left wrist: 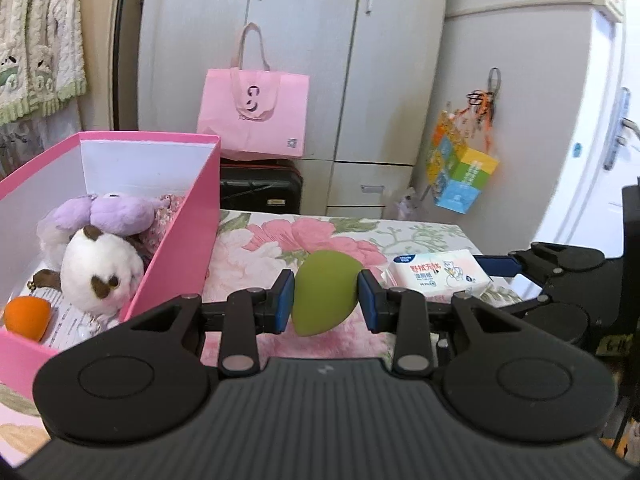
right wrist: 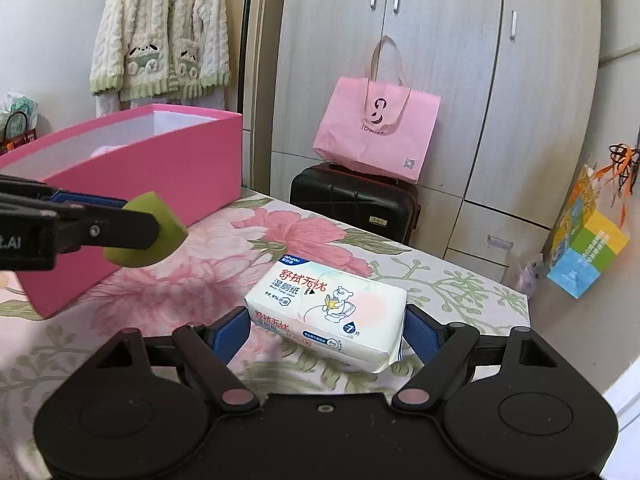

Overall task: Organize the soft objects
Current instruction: 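Carry the green sponge in the left gripper over the box while the right gripper carries the wipes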

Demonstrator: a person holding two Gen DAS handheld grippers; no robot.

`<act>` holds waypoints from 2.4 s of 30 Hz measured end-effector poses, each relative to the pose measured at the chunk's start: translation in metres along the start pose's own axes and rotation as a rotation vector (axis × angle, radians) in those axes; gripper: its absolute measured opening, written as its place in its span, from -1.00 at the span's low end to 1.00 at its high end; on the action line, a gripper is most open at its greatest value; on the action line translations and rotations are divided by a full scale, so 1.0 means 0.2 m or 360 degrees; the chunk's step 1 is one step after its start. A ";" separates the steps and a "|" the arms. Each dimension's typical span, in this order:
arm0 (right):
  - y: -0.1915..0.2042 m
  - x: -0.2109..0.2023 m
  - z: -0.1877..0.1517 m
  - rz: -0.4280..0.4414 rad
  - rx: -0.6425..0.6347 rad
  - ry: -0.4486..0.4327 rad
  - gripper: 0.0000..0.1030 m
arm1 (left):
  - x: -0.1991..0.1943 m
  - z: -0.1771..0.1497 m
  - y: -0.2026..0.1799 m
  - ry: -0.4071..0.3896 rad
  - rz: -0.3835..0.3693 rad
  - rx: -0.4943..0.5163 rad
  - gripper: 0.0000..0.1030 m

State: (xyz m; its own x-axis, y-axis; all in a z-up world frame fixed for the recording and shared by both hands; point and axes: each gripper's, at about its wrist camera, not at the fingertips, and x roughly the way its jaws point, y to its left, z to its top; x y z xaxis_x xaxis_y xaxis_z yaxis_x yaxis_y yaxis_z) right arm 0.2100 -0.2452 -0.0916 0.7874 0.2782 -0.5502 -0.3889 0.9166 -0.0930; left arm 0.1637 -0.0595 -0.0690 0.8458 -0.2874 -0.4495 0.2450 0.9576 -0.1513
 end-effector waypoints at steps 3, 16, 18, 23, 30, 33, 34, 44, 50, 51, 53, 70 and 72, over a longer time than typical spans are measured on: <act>0.04 -0.07 0.00 -0.0016 0.0046 0.0037 0.66 | -0.07 -0.04 0.02 0.0017 -0.0037 -0.0002 -0.35; 0.26 -0.41 -0.09 0.0044 -0.0041 0.0073 0.66 | -0.31 -0.21 0.11 0.0077 -0.0159 -0.0014 -0.35; 0.30 -0.45 -0.11 0.0058 -0.0047 0.0078 0.66 | -0.36 -0.23 0.13 0.0082 -0.0167 -0.0008 -0.35; 0.38 -0.53 -0.12 0.0115 -0.0055 0.0078 0.66 | -0.49 -0.27 0.21 0.0137 -0.0208 0.0011 -0.35; 0.53 -0.67 -0.02 0.0282 -0.0097 0.0002 0.66 | -0.75 -0.20 0.35 0.0087 -0.0206 0.0008 -0.35; 0.62 -0.71 0.05 0.0382 -0.0139 -0.0058 0.66 | -0.84 -0.15 0.40 0.0048 -0.0168 0.0054 -0.35; 0.64 -0.72 0.08 0.0406 -0.0158 -0.0080 0.66 | -0.86 -0.13 0.41 0.0035 -0.0156 0.0068 -0.35; 0.80 -0.57 0.34 0.0475 -0.0180 -0.0261 0.66 | -0.86 0.09 0.60 -0.0097 -0.0114 0.0050 -0.35; 0.78 -0.39 0.48 0.0439 -0.0148 -0.0274 0.67 | -0.77 0.23 0.68 -0.0213 -0.0151 -0.0014 -0.35; 0.77 -0.35 0.51 0.0442 -0.0138 -0.0272 0.67 | -0.74 0.25 0.70 -0.0222 -0.0141 -0.0021 -0.35; 0.75 -0.28 0.55 0.0443 -0.0126 -0.0272 0.67 | -0.68 0.28 0.74 -0.0224 -0.0122 -0.0037 -0.35; 0.73 0.46 0.78 0.0491 -0.0081 -0.0031 0.68 | -0.14 0.32 1.08 0.0017 0.0180 -0.0156 -0.33; 0.75 0.49 0.78 0.0511 -0.0120 -0.0004 0.69 | -0.12 0.31 1.09 0.0040 0.0193 -0.0166 -0.30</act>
State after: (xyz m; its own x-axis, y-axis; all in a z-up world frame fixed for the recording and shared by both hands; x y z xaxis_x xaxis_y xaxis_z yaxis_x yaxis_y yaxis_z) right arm 0.3029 -0.0352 -0.0310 0.6200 0.5504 -0.5593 -0.6518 0.7581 0.0235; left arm 0.2268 0.1570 -0.0361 0.8537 -0.1715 -0.4918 0.0900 0.9786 -0.1849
